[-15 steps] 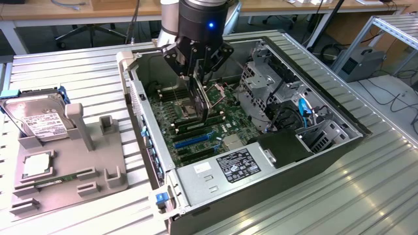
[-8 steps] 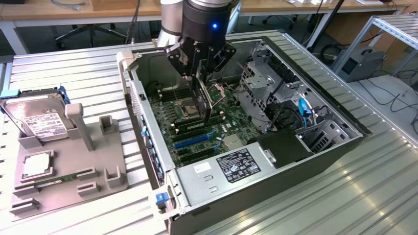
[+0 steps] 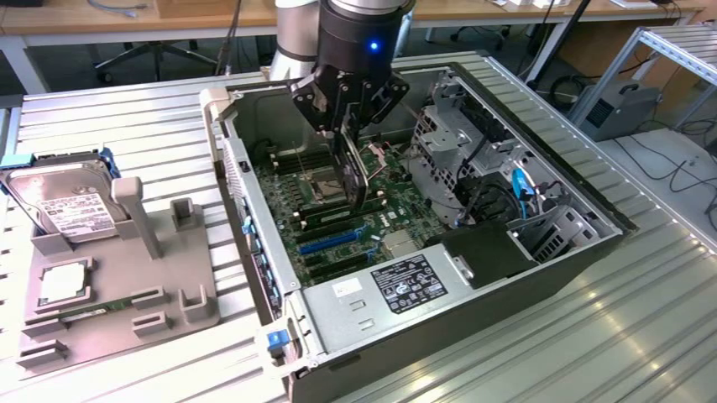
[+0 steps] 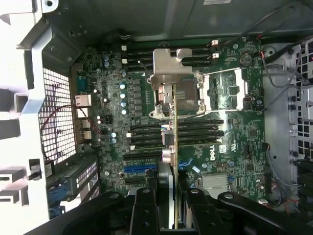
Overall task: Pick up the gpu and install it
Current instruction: 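Pick up the gpu and move the gpu toward the slot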
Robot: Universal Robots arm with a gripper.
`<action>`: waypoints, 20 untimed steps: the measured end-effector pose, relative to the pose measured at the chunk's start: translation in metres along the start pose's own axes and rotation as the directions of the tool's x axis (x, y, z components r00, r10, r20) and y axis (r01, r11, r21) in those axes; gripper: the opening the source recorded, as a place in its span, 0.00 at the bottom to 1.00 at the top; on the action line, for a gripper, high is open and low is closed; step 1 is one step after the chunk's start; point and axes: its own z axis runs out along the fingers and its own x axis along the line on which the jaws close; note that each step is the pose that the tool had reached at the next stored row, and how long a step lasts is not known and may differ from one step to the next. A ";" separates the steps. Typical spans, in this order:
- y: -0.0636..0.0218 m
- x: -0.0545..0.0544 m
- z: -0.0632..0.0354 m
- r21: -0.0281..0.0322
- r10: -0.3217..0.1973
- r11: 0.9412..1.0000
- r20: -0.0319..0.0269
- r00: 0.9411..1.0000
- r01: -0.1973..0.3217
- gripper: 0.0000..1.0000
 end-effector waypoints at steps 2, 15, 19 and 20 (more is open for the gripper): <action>0.0001 -0.001 0.0004 0.000 0.000 1.000 0.000 1.000 0.000 0.27; 0.0007 -0.010 0.0036 0.000 0.000 1.000 0.000 1.000 0.000 0.27; 0.0009 -0.013 0.0048 0.000 0.000 1.000 0.000 1.000 0.000 0.27; 0.0010 -0.014 0.0050 0.000 0.000 1.000 0.000 1.000 0.000 0.27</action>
